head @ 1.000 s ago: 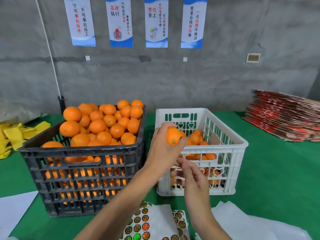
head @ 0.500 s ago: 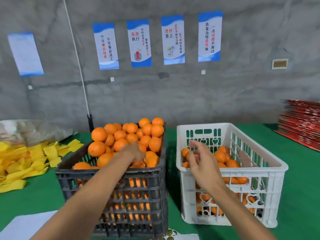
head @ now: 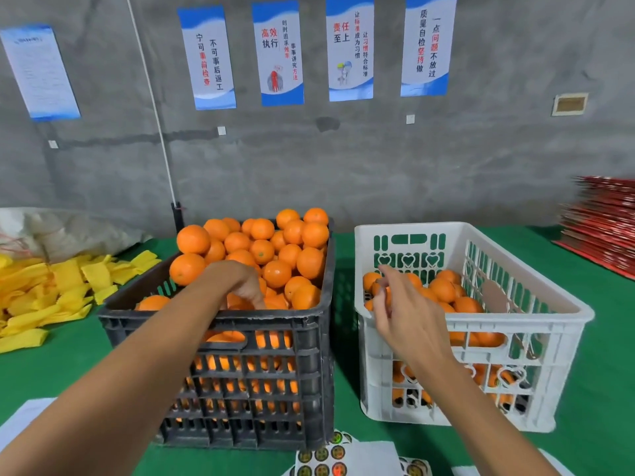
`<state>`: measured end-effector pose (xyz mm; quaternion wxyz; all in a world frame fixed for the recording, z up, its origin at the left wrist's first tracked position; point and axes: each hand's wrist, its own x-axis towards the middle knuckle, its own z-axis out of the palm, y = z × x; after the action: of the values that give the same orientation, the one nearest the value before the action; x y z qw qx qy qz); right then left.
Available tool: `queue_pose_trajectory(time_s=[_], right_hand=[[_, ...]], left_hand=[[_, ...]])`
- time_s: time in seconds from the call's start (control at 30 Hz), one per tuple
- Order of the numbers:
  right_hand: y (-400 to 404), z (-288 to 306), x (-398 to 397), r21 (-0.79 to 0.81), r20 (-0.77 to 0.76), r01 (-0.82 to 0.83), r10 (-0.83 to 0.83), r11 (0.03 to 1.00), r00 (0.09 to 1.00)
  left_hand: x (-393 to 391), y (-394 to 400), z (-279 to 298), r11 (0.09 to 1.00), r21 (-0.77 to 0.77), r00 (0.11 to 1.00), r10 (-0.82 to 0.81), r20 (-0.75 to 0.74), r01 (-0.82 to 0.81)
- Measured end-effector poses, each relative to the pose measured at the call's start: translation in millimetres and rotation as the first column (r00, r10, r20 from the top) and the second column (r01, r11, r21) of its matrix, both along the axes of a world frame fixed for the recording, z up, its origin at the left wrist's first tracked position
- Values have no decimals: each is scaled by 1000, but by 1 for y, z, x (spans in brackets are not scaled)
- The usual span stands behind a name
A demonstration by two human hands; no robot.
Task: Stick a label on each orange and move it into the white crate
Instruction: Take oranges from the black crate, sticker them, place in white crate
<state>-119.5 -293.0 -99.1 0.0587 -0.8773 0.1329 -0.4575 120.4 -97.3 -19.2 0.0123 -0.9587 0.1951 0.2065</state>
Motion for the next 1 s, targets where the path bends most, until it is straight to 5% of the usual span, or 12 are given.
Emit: queue_pose_trajectory(time_s=[0.17, 0.2, 0.27, 0.33, 0.43, 0.53, 0.7, 0.8, 0.9, 1.0], right_hand=[[6, 5, -7, 144, 14, -88, 87, 986, 996], [11, 7, -10, 236, 56, -155, 146, 959, 988], [26, 9, -21, 386, 172, -315, 267, 867, 948], [48, 11, -35, 506, 291, -471, 371, 722, 882], [72, 0, -63, 635, 434, -643, 491, 428, 755], [70, -28, -89, 710, 393, -621, 546, 332, 740], [55, -86, -118, 836, 139, -381, 519, 395, 843], [54, -119, -126, 895, 90, -273, 457, 353, 885], [41, -124, -134, 814, -112, -155, 414, 559, 903], [32, -126, -145, 611, -434, -17, 353, 792, 829]], left_hand=[[-35, 16, 19, 909, -384, 961, -58, 272, 163], [-47, 19, 22, 819, -488, 907, -90, 411, 302], [-87, 24, 24, 475, -673, 784, -63, 617, 567], [-135, 25, 12, 157, -736, 751, -85, 654, 659], [-197, 21, -29, -49, -819, 787, -253, 563, 571], [-229, 16, -84, -21, -856, 819, -279, 501, 516], [-249, 5, -168, 187, -936, 915, -335, 223, 297], [-252, 5, -211, 246, -951, 953, -283, 112, 185], [-251, 9, -232, 284, -957, 968, -249, -19, 54], [-253, 12, -243, 224, -966, 967, -185, -175, -132]])
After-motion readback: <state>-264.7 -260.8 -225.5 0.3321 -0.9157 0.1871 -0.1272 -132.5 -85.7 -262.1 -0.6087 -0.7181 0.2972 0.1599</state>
